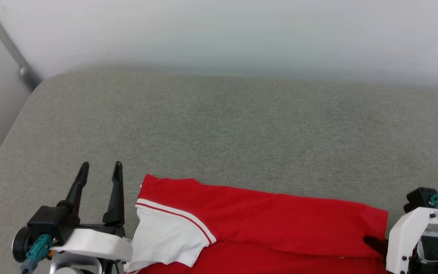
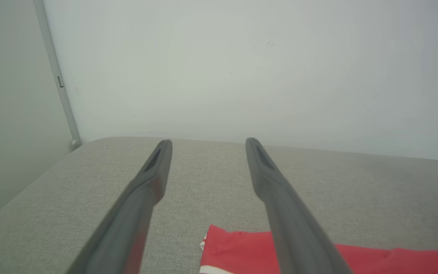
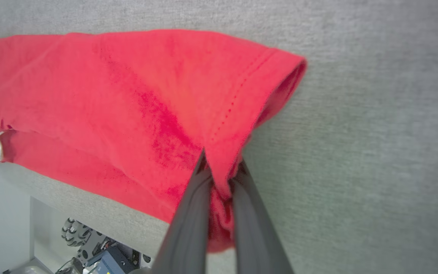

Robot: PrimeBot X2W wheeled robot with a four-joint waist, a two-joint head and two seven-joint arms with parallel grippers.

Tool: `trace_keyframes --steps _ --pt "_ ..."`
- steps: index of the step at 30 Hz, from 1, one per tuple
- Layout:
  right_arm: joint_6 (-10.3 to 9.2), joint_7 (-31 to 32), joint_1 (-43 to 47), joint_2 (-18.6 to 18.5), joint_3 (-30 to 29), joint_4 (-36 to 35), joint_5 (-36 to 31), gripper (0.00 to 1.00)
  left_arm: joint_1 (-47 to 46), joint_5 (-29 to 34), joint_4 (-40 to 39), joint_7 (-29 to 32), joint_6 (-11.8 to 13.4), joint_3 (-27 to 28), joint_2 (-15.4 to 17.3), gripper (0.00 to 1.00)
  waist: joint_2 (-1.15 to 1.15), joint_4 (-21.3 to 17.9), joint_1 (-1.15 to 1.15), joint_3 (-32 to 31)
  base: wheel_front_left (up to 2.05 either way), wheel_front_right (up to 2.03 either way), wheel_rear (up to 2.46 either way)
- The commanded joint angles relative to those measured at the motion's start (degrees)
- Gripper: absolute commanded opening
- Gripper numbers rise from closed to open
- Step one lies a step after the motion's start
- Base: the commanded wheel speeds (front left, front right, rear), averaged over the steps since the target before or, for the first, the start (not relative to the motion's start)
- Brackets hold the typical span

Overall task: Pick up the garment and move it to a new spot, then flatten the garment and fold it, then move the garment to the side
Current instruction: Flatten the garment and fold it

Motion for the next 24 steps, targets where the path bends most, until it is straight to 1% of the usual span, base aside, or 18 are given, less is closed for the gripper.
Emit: trace_keyframes --steps 1,4,9,12,16,20,24 --pt "-0.03 0.3 -0.95 -1.41 0.68 -0.66 -0.76 0.0 0.97 -0.36 -0.46 0.01 0.67 0.41 0.32 1.0 0.0 -1.49 -0.01 -1.21 0.0 0.0 0.0" --pt "-0.03 1.01 -1.94 -2.99 0.88 -1.12 -1.47 0.0 2.11 -0.35 -1.11 0.25 1.22 0.75 0.62 1.0 0.0 -2.97 -0.01 -2.02 0.0 0.0 0.0" --pt "-0.03 2.28 -3.47 -4.78 -2.63 -1.07 -2.32 0.0 2.58 -0.53 -1.89 0.45 1.7 0.52 0.27 1.0 0.0 -4.99 -0.01 -2.03 0.0 0.0 0.0" --pt "-0.03 3.26 -4.39 -5.96 -6.84 -1.07 -3.68 0.0 2.95 -0.51 -1.68 0.73 2.17 0.43 0.37 1.0 0.0 -6.13 -0.01 -1.86 0.0 0.0 0.0" --pt "-0.03 4.89 -5.17 -6.35 -12.88 -1.56 -5.88 0.0 3.06 -0.61 -1.46 0.74 2.25 0.34 0.38 1.0 0.0 -7.11 -0.01 -1.72 0.0 0.0 0.0" --pt "-0.03 7.28 -5.38 -4.91 -16.85 -1.53 -7.26 0.0 3.33 -0.81 -1.02 0.85 2.37 0.12 0.27 1.0 0.0 -7.82 -0.01 -1.88 0.0 0.0 0.0" --pt "-0.03 11.51 -6.36 0.35 -19.12 -1.1 -3.07 0.0 3.7 -0.91 -0.56 0.81 2.38 -0.08 0.1 1.0 0.0 -7.96 -0.01 -2.34 0.0 0.0 0.0"
